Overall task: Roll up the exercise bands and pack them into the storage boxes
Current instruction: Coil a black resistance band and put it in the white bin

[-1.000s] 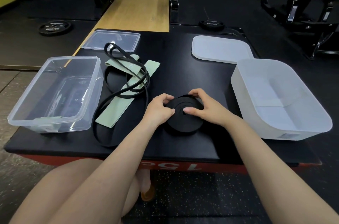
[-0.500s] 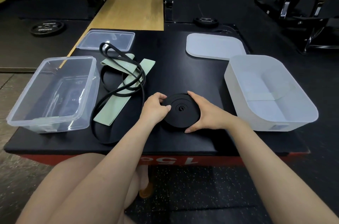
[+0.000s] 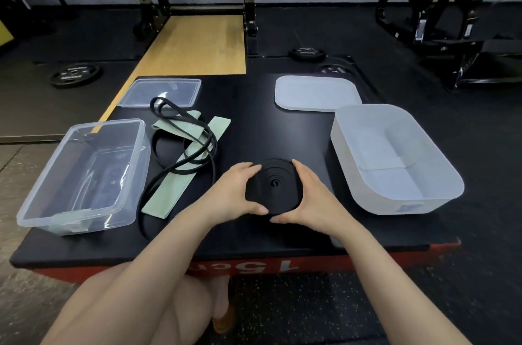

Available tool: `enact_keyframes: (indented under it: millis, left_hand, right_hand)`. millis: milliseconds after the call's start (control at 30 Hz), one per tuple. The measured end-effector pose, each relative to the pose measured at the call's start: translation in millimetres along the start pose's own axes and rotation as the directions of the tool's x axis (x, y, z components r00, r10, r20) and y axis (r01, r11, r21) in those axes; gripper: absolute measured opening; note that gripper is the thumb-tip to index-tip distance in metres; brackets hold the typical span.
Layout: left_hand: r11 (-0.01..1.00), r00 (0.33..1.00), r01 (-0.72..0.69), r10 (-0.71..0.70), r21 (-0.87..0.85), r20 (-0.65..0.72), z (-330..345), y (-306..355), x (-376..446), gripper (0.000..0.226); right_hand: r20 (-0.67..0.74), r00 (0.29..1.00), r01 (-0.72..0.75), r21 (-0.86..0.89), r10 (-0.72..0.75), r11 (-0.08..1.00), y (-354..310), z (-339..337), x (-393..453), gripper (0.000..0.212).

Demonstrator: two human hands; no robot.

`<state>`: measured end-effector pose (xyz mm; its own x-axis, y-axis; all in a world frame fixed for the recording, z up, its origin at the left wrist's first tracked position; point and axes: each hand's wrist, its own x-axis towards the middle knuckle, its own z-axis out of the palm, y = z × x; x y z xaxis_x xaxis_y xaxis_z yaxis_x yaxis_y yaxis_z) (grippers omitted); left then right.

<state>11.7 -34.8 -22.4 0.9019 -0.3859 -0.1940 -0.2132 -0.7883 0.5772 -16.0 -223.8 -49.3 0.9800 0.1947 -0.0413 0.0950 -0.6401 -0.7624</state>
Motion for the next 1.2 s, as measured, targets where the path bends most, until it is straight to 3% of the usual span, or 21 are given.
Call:
enact_keyframes:
  millis: [133,267,400,700,1067,1200]
  left_hand:
    - [0.995,0.995,-0.101,0.101,-0.009,0.002,-24.8,25.9,-1.4,0.096]
    - [0.972,0.976,-0.213,0.217,0.1,-0.031,-36.8,67.7,15.0,0.093]
    - [0.958,0.961,-0.27,0.274,0.091,-0.026,-29.8,106.3,48.2,0.09]
    - [0.944,0.94,-0.323,0.312,0.066,0.136,3.8,156.7,125.4,0.085]
    - [0.897,0.908,-0.347,0.247,0.276,0.34,36.8,172.9,189.2,0.067]
    - [0.859,0.898,-0.365,0.222,0.359,0.381,41.7,174.3,206.7,0.06]
  right_hand:
    - [-0.108,0.994,0.037,0.023,-0.034,0.999,-11.3,-24.7,-2.3,0.11]
    - [-0.223,0.972,0.08,0.039,-0.07,0.996,-19.6,-69.1,-9.9,0.082]
    - [-0.28,0.96,0.027,0.032,-0.017,0.999,-0.5,-106.4,-8.3,0.084]
    - [-0.273,0.948,-0.16,0.034,0.163,0.987,55.3,-161.7,6.8,0.075]
    - [-0.222,0.911,-0.366,-0.053,0.346,0.929,102.5,-174.2,35.7,0.072]
    - [-0.201,0.906,-0.395,-0.092,0.372,0.914,106.7,-176.6,44.8,0.053]
